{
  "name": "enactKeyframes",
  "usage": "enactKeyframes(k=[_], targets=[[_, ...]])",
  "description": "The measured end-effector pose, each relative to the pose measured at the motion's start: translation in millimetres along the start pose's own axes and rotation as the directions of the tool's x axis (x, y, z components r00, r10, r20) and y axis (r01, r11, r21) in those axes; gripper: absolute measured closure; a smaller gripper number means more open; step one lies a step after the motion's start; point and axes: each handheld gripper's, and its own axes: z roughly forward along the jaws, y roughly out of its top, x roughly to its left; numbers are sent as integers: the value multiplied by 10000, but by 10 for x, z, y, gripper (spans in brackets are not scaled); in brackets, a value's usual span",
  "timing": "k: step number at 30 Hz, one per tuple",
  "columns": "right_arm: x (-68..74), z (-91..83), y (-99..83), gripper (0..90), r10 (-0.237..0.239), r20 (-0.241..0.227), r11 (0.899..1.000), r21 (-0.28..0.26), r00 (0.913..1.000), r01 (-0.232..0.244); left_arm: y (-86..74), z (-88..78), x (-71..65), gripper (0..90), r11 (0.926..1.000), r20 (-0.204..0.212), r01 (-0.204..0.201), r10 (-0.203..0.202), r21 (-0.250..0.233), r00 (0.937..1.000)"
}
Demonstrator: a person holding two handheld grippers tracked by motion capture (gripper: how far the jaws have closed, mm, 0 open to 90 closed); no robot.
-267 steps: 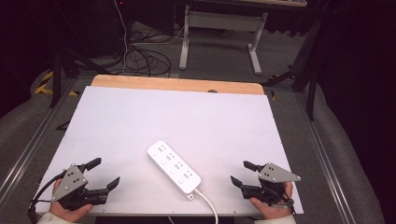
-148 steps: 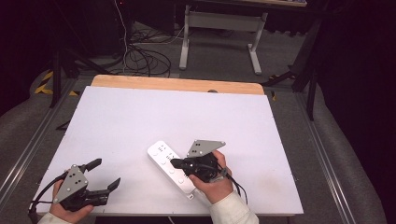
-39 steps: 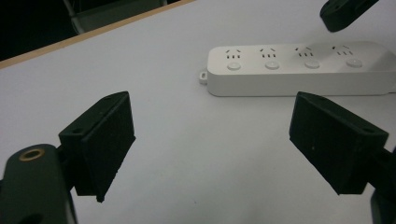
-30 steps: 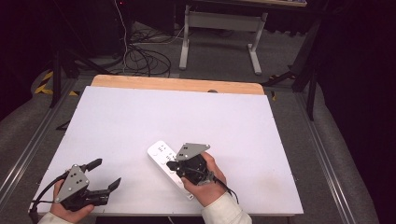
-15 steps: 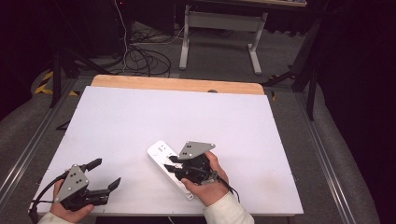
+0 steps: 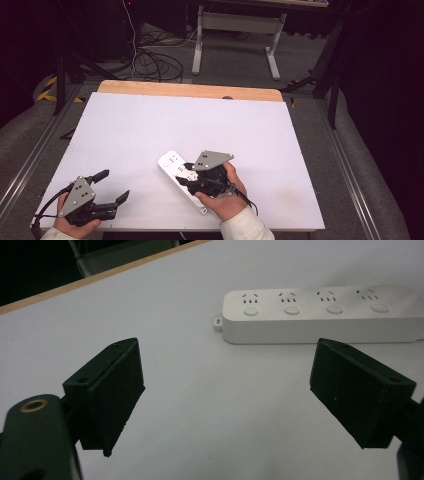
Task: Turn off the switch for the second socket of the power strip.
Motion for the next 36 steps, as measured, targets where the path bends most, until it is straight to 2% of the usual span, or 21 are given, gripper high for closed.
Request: enactKeyframes(k=[1,2,3,6,8,14,16,23,26,32,36], targets=[[-6,-18,5,492,-96,8,9999,-76,10000,96,0,-2,1,147,10000,-2,13,-13,-13,10000],[-6,-18,5,492,-96,8,9999,-76,10000,96,0,-3,2,147,10000,-2,33,-33,-23,10000],[-12,-46,14,429,-197,5,9996,-204,9998,197,0,-3,3,147,10000,-5,31,-31,-20,10000],[-13,-82,24,394,-224,-6,9995,-231,9997,224,0,-2,2,147,10000,-2,16,-16,-16,10000],[-16,-147,30,343,-271,121,9991,-313,9996,275,0,-3,1,147,10000,-8,23,-23,-23,10000],[-45,-265,26,280,-174,361,9982,-565,9992,194,1,-6,-1,147,10000,-7,62,-62,-28,10000],[-74,-349,14,267,-35,464,9967,-810,9989,73,0,-6,0,147,10000,-10,63,-63,-31,10000],[-160,-532,-70,249,293,751,9937,-1101,9967,-209,0,-9,4,147,10000,-4,79,-79,-29,10000],[-219,-612,-183,241,467,1084,9914,-1263,9930,-329,1,-5,1,146,10000,-18,76,-76,-40,10000],[-315,-720,-369,239,779,1379,9883,-1407,9874,-583,2,-6,3,146,10000,-34,72,-73,-50,10000],[-354,-760,-459,237,786,1523,9883,-1418,9852,-569,1,-7,1,146,9999,-5,93,-93,-40,10000]])
